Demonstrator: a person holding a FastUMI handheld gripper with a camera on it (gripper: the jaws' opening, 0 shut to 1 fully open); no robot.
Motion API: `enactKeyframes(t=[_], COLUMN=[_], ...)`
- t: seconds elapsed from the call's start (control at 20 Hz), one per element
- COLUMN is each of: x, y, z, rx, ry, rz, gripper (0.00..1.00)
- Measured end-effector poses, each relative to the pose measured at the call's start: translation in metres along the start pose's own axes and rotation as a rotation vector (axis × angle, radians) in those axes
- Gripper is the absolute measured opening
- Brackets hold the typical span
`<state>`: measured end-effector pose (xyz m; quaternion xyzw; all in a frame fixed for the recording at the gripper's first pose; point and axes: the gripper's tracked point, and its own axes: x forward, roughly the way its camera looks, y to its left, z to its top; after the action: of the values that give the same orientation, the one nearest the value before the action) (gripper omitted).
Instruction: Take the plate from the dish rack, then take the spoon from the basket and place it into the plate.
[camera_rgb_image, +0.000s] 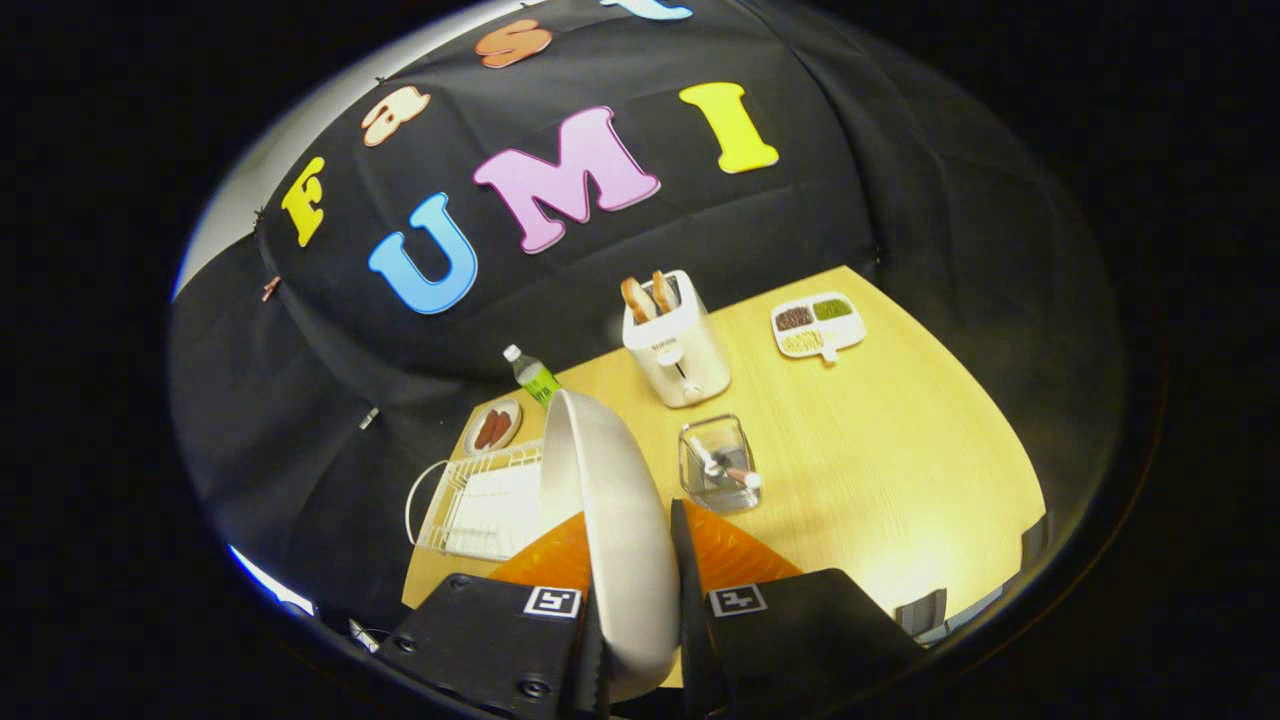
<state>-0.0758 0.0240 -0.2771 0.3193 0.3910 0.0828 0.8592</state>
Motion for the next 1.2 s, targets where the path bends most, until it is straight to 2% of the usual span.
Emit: enactKeyframes(t=[0.2,0.55,0.95,1.05,1.15,1.2], x=[0.019,0.053,0.077,0.084,0.087,0.087], y=[-0.036,-0.047,-0.041,-0.041,-0.052,-0.059], z=[-0.063,-0.14,-0.162,-0.167,-0.173,-0.175], rx=[-0.019,0.04,0.167,0.164,0.128,0.112], ry=[0.114,0.275,0.329,0.341,0.357,0.364], rz=[-0.009,0.025,0.041,0.025,-0.031,-0.063], gripper=[0.32,0.32,0.32,0.32,0.36,0.44])
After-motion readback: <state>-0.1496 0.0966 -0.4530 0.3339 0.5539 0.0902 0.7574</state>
